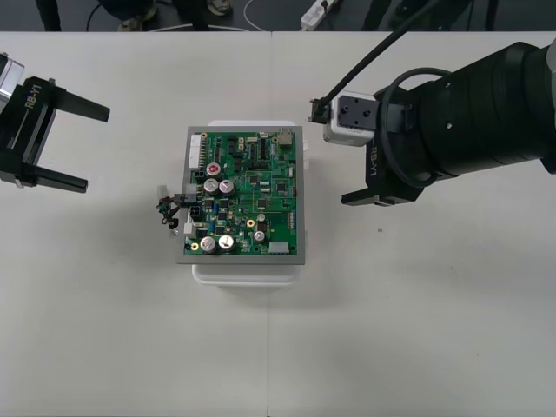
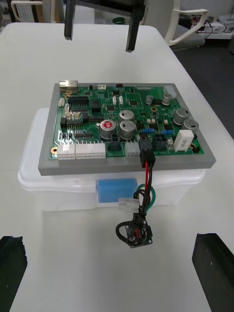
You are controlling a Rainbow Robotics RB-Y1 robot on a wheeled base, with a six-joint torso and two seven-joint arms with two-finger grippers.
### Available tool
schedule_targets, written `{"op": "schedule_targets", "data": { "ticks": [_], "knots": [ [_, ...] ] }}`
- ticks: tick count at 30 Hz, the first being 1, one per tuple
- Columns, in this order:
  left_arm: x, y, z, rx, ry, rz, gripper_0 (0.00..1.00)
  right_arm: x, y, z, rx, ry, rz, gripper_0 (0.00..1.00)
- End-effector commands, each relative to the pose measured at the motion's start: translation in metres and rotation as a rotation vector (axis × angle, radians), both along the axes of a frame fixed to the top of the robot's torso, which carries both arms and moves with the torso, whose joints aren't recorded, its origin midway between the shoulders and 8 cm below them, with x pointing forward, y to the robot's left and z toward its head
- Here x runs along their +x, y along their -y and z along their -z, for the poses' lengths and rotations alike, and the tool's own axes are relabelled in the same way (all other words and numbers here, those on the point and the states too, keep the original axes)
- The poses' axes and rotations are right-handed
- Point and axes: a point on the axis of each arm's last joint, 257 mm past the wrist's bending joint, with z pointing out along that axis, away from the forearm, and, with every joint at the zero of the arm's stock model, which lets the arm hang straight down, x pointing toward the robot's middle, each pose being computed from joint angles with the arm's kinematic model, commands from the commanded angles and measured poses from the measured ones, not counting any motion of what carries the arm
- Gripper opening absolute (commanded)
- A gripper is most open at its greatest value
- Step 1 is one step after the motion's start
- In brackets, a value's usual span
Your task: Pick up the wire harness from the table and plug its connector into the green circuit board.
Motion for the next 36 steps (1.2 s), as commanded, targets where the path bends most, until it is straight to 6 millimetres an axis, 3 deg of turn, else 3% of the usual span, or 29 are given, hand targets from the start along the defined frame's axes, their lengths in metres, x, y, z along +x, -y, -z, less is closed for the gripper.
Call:
{"op": "schedule_targets", "data": {
  "ticks": [1, 19, 24, 30, 36],
  "knots": [
    [-0.011, 0.007, 0.000, -0.007, 0.030, 0.057, 1.00, 0.010, 0.030, -0.005, 0.010, -0.012, 0.025, 1.00],
    [-0.016, 0.040, 0.001, -0.058, 0.007, 0.029, 1.00, 0.047, 0.079, -0.012, -0.053, 0.088, -0.071, 1.00],
    [-0.014, 0.043, 0.004, -0.050, 0.029, 0.013, 1.00, 0.046, 0.093, -0.007, -0.066, 0.109, -0.096, 1.00],
    [-0.001, 0.046, -0.004, -0.079, 0.035, -0.049, 1.00, 0.034, 0.096, -0.004, -0.031, 0.081, -0.122, 1.00],
    [0.002, 0.056, -0.007, -0.087, 0.052, -0.062, 1.00, 0.028, 0.097, -0.014, 0.019, 0.066, -0.129, 1.00]
  ]
}}
